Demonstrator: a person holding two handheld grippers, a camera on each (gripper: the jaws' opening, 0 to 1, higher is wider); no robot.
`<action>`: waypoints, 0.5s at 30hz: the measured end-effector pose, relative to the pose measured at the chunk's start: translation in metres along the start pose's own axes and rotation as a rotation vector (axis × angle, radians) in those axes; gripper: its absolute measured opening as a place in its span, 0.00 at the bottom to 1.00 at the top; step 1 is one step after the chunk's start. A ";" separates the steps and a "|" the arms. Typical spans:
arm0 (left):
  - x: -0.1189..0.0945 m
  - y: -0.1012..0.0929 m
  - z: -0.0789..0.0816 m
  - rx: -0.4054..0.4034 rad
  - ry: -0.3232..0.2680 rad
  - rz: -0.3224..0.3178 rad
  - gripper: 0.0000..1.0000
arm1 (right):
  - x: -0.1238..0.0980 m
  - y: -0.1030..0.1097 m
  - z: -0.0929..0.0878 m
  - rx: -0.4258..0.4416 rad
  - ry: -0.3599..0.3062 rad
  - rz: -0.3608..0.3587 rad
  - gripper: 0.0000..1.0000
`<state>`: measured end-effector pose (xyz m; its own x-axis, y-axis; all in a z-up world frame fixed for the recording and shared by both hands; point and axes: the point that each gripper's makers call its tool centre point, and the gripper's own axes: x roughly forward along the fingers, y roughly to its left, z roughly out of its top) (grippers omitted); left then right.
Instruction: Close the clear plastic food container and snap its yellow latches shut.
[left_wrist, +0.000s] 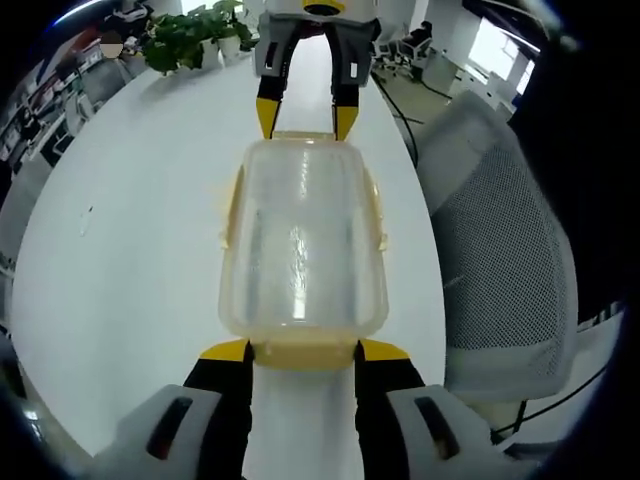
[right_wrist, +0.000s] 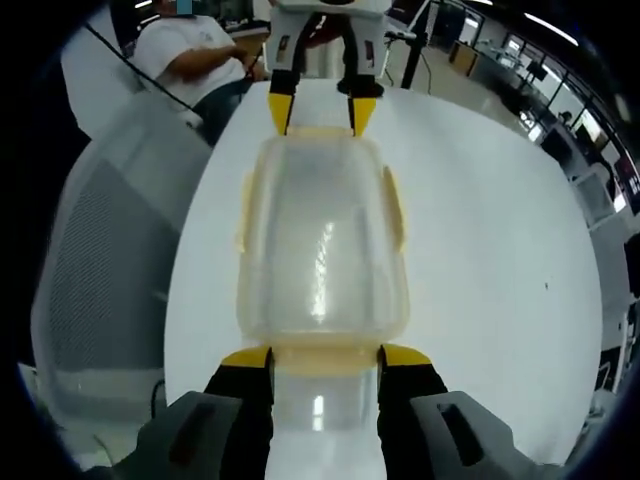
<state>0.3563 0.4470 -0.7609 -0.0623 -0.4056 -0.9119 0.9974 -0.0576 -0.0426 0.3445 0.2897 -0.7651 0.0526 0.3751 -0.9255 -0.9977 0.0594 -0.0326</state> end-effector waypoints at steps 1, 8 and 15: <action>0.001 0.000 0.002 0.003 0.001 -0.001 0.39 | -0.001 0.000 -0.002 0.000 0.001 0.000 0.40; 0.010 0.001 0.018 0.004 0.000 -0.008 0.39 | -0.005 -0.001 -0.022 0.006 0.003 0.000 0.40; 0.020 0.001 0.032 0.002 0.007 -0.005 0.39 | -0.009 -0.001 -0.036 0.007 0.000 -0.001 0.40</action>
<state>0.3550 0.4101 -0.7661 -0.0674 -0.3986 -0.9146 0.9970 -0.0614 -0.0467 0.3439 0.2525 -0.7705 0.0538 0.3755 -0.9253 -0.9973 0.0662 -0.0311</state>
